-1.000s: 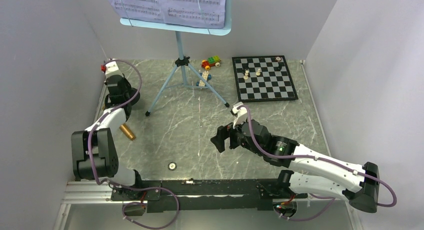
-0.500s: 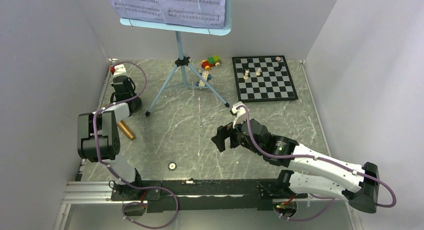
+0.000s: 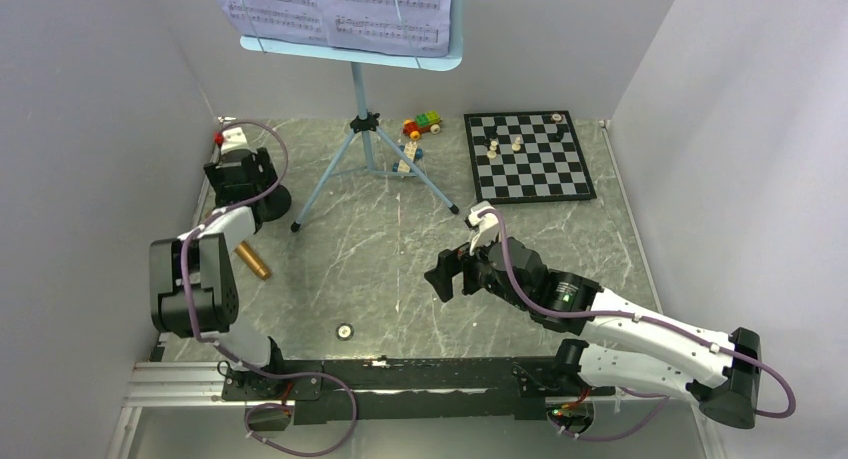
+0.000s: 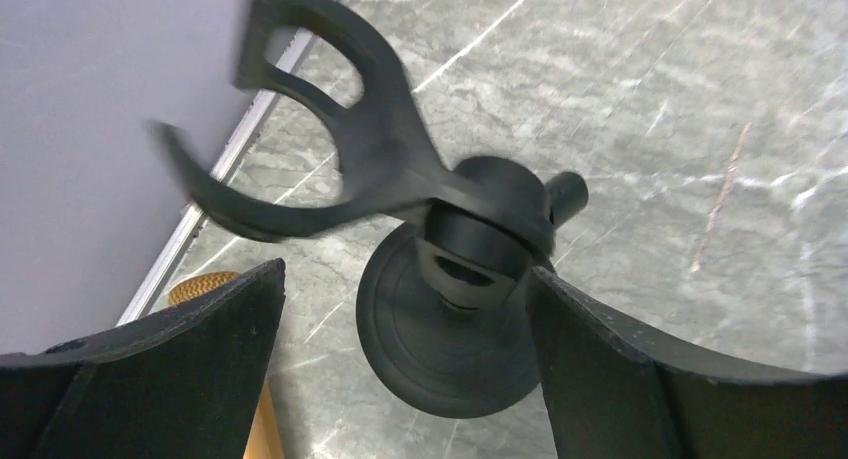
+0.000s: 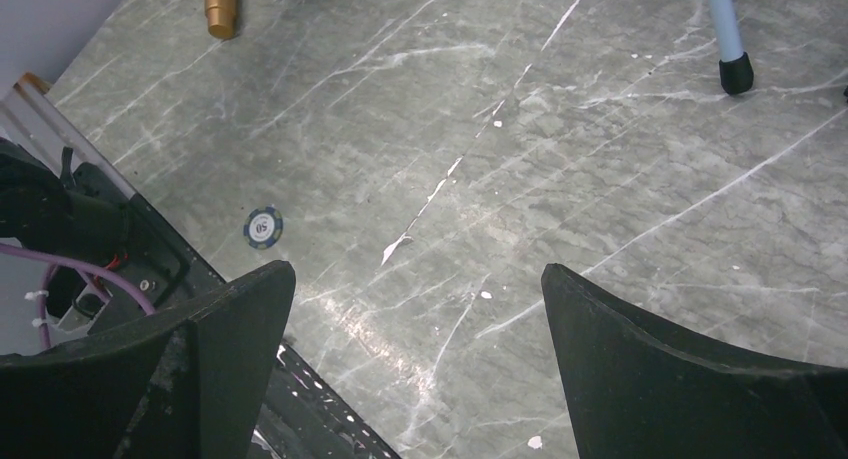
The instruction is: Pack up the instrument practice props
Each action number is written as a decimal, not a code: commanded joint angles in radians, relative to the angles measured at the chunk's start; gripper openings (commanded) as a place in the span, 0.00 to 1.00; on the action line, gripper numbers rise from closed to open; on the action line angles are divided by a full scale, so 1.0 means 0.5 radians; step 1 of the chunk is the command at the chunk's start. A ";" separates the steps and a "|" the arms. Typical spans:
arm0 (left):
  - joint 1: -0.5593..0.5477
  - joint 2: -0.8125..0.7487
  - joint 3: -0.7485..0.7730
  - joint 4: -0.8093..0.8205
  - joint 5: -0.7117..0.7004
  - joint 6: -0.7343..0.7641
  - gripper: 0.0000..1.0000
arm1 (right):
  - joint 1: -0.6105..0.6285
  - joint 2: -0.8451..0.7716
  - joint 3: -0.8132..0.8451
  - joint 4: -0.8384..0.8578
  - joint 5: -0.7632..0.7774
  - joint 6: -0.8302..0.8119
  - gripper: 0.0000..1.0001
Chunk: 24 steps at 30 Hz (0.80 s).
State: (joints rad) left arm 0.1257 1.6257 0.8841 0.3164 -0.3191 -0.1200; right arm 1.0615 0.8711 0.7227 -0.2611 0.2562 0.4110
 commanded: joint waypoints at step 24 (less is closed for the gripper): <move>-0.709 -0.691 -0.123 -0.087 0.400 0.055 0.91 | -0.009 -0.133 -0.059 -0.051 -0.009 0.174 0.99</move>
State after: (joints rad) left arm -0.2337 1.2068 0.7929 0.2424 -0.1349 -0.1234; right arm 1.0607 0.8455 0.6941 -0.2722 0.2310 0.4686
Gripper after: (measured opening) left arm 0.935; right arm 0.993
